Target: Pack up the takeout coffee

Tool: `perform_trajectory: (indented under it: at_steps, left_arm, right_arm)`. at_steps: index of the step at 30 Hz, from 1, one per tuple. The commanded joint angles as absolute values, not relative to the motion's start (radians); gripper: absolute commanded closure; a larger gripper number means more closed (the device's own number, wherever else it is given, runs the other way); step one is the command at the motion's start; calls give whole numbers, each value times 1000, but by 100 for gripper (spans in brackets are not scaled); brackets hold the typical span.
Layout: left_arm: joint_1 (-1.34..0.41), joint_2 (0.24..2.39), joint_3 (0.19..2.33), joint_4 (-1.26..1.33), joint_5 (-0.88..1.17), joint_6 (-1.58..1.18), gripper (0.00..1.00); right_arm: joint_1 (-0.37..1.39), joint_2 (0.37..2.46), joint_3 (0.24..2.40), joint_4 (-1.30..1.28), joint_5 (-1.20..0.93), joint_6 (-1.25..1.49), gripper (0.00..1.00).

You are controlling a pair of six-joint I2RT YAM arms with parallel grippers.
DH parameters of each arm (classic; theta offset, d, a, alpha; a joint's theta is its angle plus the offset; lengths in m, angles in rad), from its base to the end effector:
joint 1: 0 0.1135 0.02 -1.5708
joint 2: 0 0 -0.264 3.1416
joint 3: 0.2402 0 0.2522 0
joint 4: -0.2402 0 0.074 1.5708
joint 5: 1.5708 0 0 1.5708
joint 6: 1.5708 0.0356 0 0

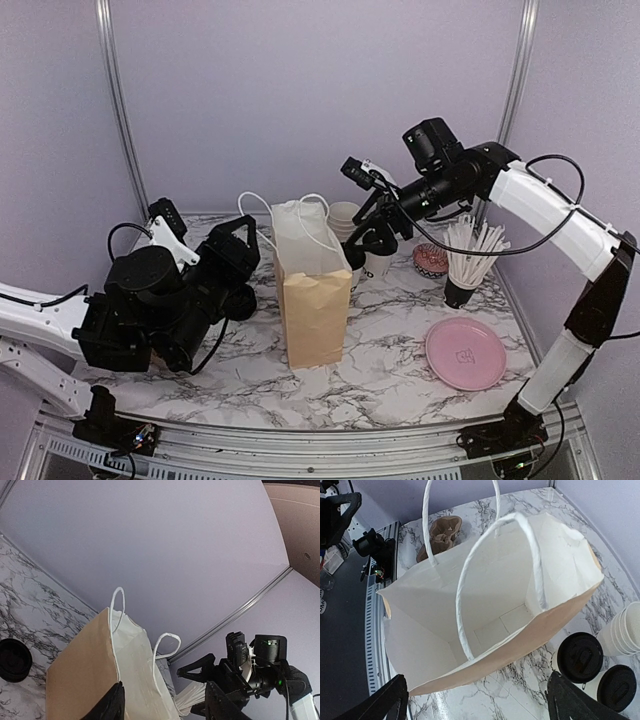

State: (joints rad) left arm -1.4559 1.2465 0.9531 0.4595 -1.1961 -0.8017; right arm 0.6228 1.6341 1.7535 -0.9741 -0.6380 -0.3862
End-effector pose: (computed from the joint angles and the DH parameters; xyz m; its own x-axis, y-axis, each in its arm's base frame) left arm 0.0643 -0.2680 0.3647 -0.1725 -0.7995 -0.5754 0.1933 0.5453 -0.8157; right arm 0.2639 0.2156 0.3883 -0.2715 -0.5675 -0.7773 -0.9590 0.2274 0.1689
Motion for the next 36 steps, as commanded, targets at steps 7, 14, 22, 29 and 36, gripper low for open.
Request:
perform_trajectory:
  at_steps: [7,14,22,29,36]
  left_arm:
    - [-1430,953,879,-88,-1331,-1026,44]
    - [-1430,878,827,-122,-1354,-1066,44]
    - [-1430,885,853,-132,-1371,-1028,43]
    - [-1428,851,861,-139,-1357,-968,42]
    - [-1412,824,956,-367,-1333,-871,41]
  right_arm:
    - [834,1808,1987,-965,-197,-285,1]
    - [952,1849,1956,-918,225,-296,1]
    - [945,1836,1959,-904,287,-304,19]
    - [885,1816,1965,-912,151,-284,63]
    - [815,1794,1964,-926,-44,-269,80]
